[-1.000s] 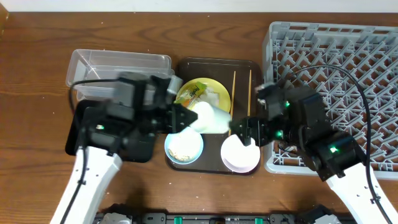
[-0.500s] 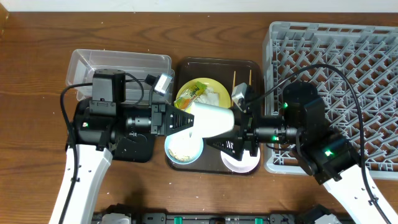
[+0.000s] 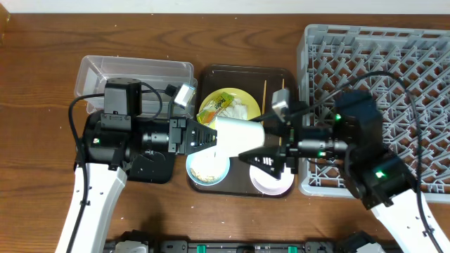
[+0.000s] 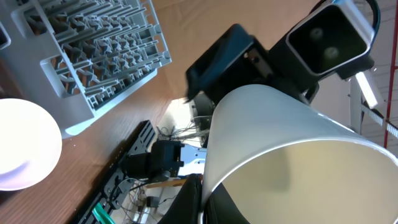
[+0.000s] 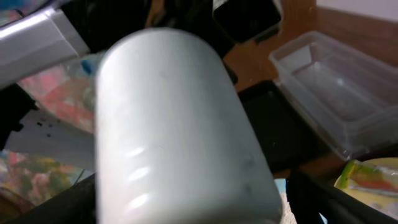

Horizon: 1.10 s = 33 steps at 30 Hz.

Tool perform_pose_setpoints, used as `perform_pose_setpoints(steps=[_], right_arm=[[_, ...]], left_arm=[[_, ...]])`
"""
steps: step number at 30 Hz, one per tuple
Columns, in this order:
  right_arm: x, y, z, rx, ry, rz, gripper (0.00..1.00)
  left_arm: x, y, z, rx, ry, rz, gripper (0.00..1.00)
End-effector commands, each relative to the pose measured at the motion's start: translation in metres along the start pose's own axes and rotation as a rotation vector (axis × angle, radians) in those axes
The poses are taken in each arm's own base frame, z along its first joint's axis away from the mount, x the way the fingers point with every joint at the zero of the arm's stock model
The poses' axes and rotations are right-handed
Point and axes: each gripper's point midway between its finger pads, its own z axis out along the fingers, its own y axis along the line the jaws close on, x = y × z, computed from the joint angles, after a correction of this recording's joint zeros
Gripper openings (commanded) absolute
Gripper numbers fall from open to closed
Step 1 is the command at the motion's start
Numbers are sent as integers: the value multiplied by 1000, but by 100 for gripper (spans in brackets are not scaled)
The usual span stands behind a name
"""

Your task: Sort waste into correct bins and load items into the dishwasher rack

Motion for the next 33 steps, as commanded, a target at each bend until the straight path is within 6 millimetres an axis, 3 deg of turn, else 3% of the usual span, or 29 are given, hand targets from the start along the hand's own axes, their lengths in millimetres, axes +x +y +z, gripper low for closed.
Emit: perform_pose_setpoints(steps=[1,6,11,15,19,23,25,27,30,31,33], right_arm=[[-6,8,-7,-23,-21,-7,84],[-6,15,-7,-61,-15,-13,80],[-4,15,-7,-63,-8,-3,64],[0,8,-9,-28,0,30,57],[5,-19,-26,143,-15,102,54],[10,-58,-79,480,-71,217,53],[22,-81,-124,752,-85,305,52],[44,-99,-182,1089,-86,421,52],[80,-103,-261,1519,-73,593,50],[92,-101,-278,1616,-68,650,49],[110,-99,-294,1706,-56,762,47]], left_arm=[[2,-8,0,29,11,36,6],[1,-6,0,20,9,45,6],[1,-6,0,20,9,45,8],[0,-3,0,2,2,45,43],[-6,16,-1,-111,-39,30,58],[-8,60,-11,-355,-102,-61,66],[-4,81,-20,-480,-121,-114,68],[2,96,-29,-572,-129,-154,69],[4,101,-32,-607,-131,-166,69],[3,101,-32,-606,-131,-164,70],[3,101,-32,-606,-132,-162,69]])
